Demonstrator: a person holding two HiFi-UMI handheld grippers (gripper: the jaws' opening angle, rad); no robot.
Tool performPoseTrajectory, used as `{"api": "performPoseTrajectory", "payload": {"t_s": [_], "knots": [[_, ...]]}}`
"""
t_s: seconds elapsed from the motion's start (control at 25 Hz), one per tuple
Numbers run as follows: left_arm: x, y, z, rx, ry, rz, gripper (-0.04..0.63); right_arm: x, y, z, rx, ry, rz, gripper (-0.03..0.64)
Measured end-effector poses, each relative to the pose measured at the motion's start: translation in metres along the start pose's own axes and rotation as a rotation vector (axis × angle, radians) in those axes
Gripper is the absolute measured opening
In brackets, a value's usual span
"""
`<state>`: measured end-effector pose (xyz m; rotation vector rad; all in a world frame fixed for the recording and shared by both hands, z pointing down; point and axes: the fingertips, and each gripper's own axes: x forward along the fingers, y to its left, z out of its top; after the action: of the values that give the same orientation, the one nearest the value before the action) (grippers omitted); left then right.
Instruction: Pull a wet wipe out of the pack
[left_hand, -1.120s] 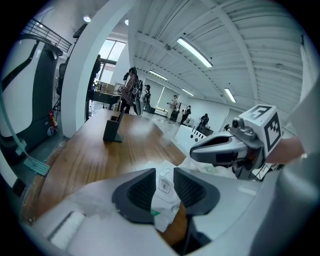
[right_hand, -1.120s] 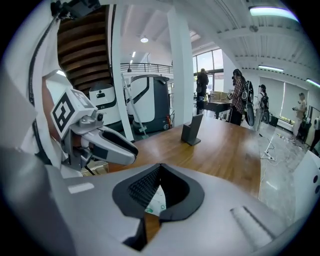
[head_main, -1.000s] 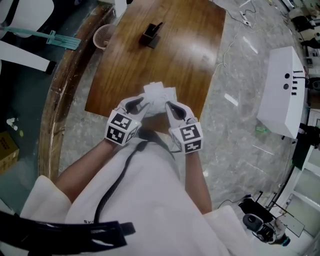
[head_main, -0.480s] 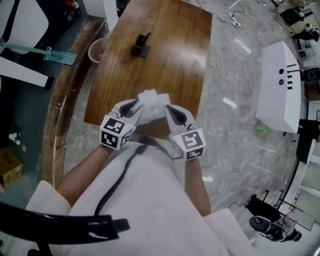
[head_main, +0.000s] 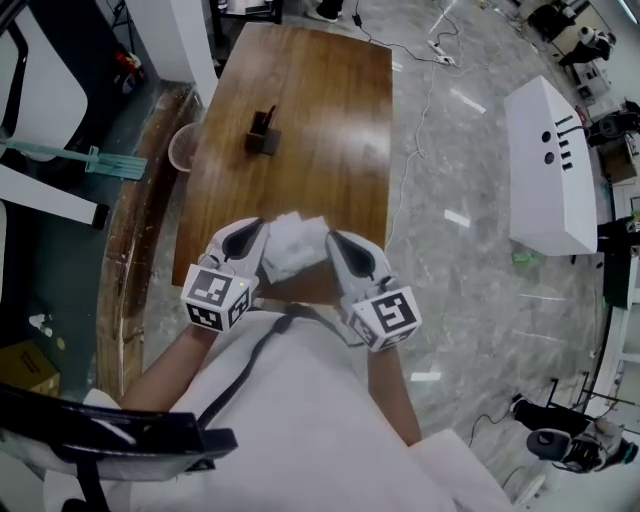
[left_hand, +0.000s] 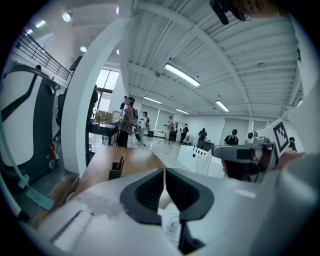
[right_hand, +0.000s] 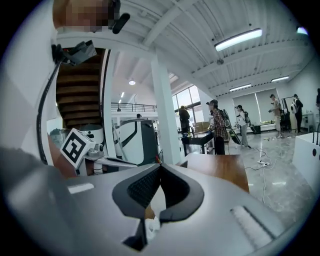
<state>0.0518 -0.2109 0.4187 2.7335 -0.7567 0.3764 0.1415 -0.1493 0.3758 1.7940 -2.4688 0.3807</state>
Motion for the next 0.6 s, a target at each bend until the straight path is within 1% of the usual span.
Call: {"api": "performPoseTrajectory", "payload": {"t_s": [0.08, 0.24, 0.4, 0.48, 0.6], "knots": [[-0.003, 0.003, 0.02, 0.013, -0.042, 0.004, 0.008, -0.004, -0.001, 0.016, 0.008, -0.051, -0.013, 0.009], [-0.01, 0.009, 0.055, 0.033, -0.112, 0.008, 0.005, -0.01, -0.005, 0.04, 0.005, -0.118, -0.042, 0.009], [-0.012, 0.012, 0.072, 0.012, -0.145, 0.004, 0.005, -0.017, -0.01, 0.049, -0.006, -0.143, -0.065, 0.009], [-0.012, 0.01, 0.087, 0.036, -0.171, 0.003, 0.005, -0.018, -0.014, 0.051, -0.002, -0.151, -0.075, 0.009], [-0.011, 0.011, 0.094, 0.051, -0.186, 0.005, 0.005, -0.019, -0.018, 0.052, -0.005, -0.156, -0.088, 0.009]]}}
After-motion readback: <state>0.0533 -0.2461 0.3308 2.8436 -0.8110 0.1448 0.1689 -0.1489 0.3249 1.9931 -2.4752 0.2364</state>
